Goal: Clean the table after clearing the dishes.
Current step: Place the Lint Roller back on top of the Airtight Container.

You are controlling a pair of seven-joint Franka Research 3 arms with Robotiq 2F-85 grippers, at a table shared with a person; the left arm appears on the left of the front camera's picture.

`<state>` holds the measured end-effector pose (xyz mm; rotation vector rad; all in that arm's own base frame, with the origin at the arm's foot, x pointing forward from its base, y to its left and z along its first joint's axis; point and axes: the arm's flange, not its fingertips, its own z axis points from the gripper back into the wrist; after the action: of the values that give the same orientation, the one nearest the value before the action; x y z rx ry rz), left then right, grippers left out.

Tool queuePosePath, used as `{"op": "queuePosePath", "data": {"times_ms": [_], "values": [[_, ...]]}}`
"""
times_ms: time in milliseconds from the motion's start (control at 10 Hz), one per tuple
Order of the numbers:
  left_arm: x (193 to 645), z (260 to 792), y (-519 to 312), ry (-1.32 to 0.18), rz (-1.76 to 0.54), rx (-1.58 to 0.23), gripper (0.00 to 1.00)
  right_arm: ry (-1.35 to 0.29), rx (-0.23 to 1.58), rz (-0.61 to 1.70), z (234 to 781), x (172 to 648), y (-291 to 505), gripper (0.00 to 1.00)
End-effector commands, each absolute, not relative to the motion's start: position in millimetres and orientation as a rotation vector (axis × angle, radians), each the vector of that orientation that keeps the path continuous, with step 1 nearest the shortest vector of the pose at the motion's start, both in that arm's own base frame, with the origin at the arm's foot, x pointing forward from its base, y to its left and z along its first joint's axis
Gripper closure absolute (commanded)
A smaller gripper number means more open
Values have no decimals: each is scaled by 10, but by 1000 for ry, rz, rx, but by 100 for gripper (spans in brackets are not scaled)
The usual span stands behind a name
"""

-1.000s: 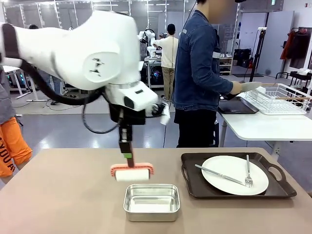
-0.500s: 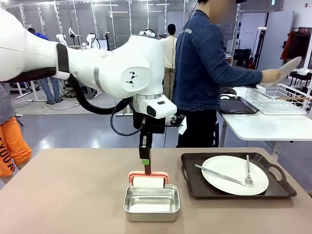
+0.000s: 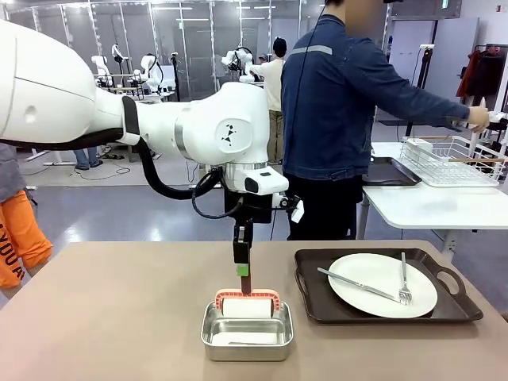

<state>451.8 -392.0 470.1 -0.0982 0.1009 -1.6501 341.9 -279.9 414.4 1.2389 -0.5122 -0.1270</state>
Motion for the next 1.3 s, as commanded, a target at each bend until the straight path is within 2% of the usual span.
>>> {"op": "queuePosePath", "data": {"times_ms": [0, 400, 900, 1000, 1100, 1200], "values": [[4582, 4705, -3958, 138, -1682, -137, 78, -519, 1239, -121, 4178, 3404, -2793, 0], [4932, 4283, -3870, 228, -1647, -162, 78, -519, 1239, -121, 4178, 3404, -2793, 0], [5210, 4100, -3745, 230, -1641, -171, 78, -519, 1239, -121, 4178, 3404, -2793, 0], [5236, 4094, -3747, 224, -1635, -169, 66, -519, 1239, -121, 4178, 3404, -2793, 0], [5234, 4132, -3767, 205, -1644, -152, 50, -519, 1239, -121, 4178, 3404, -2793, 0], [5224, 4166, -3760, 186, -1638, -150, 39, -519, 1239, -121, 4178, 3404, -2793, 0]]}}
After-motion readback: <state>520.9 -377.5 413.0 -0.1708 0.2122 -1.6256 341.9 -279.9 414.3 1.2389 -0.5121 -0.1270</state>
